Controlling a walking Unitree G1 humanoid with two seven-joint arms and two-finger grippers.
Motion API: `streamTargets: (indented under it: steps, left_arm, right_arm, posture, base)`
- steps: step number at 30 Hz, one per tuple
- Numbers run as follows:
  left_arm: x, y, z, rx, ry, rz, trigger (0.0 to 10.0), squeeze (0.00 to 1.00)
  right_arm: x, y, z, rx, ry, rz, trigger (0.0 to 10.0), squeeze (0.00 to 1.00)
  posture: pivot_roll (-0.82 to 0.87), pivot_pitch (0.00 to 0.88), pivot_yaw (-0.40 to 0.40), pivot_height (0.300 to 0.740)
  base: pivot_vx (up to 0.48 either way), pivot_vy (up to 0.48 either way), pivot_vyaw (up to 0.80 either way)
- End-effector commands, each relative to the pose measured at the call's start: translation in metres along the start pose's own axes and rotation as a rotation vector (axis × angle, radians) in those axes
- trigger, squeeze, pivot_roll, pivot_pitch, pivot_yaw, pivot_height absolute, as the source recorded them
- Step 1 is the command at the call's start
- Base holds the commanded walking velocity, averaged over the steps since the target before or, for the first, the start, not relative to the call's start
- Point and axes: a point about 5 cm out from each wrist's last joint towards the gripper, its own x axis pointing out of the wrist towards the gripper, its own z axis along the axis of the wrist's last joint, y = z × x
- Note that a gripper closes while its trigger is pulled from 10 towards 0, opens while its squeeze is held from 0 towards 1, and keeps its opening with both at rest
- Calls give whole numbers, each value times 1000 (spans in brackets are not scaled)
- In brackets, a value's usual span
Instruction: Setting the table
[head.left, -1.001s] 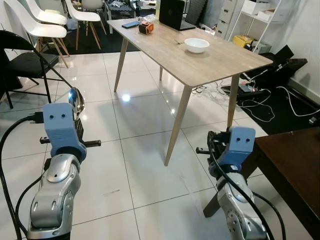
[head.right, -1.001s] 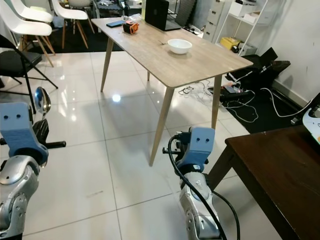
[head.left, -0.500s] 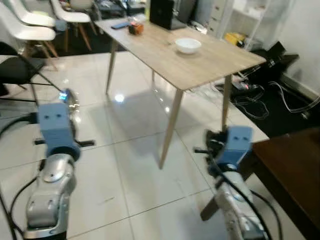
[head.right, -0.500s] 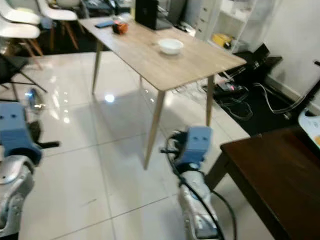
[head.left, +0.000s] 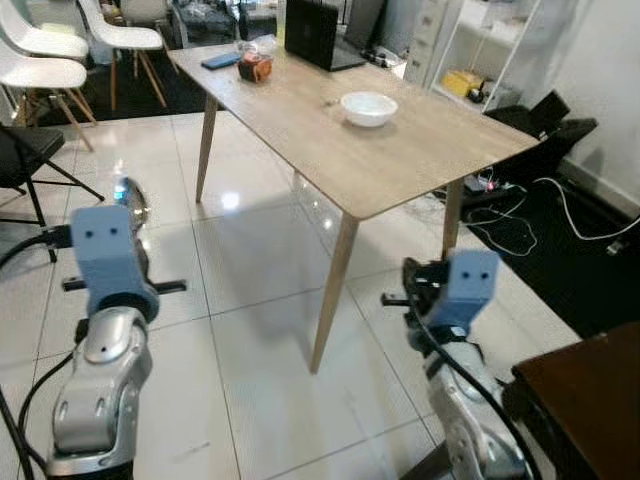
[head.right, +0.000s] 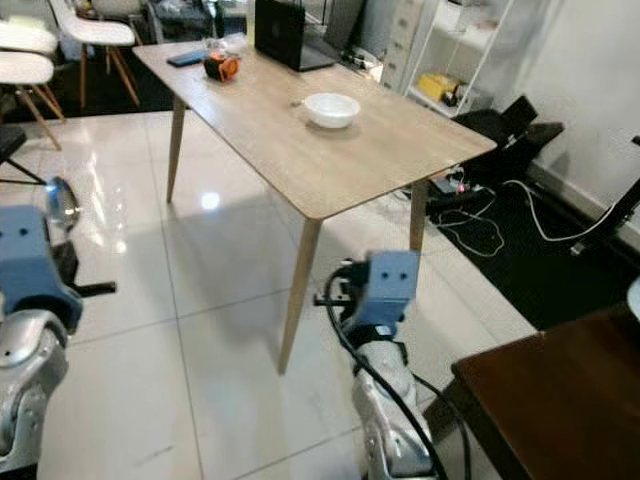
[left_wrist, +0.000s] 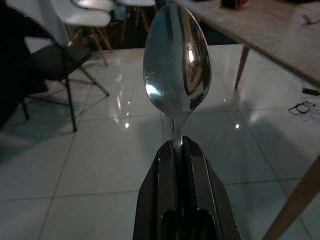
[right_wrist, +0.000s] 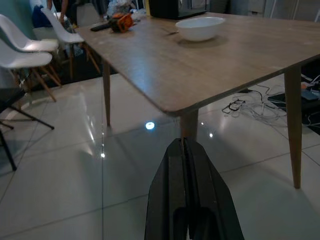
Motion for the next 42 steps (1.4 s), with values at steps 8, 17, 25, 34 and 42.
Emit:
streamTargets:
  steps: [8,17,25,34,42]
  left_arm:
    - [-1,-2,-2,7,9,-3,10000,0]
    - [0,-1,-2,7,8,-3,10000,0]
    - [0,-1,-3,8,8,-2,10000,0]
    - [0,-1,-3,8,5,-2,10000,0]
    - [-1,-1,-2,10,4,-2,10000,0]
  right_arm:
    - [-3,-8,-3,-4,13,-28,10000,0]
    - [-2,-8,-3,-4,9,-30,10000,0]
    - [-1,-8,-3,-3,8,-28,10000,0]
    - [-1,-7,-3,-3,5,-26,10000,0]
    - [-1,-8,-3,-4,7,-30,10000,0]
  posture:
    - [31,134,5,740]
    - [33,131,4,740]
    - [36,125,3,740]
    - [39,122,3,740]
    - [40,123,4,740]
  base:
    - [417,0,411]
    - [416,0,800]
    - [416,0,800]
    - [417,0,800]
    - [417,0,800]
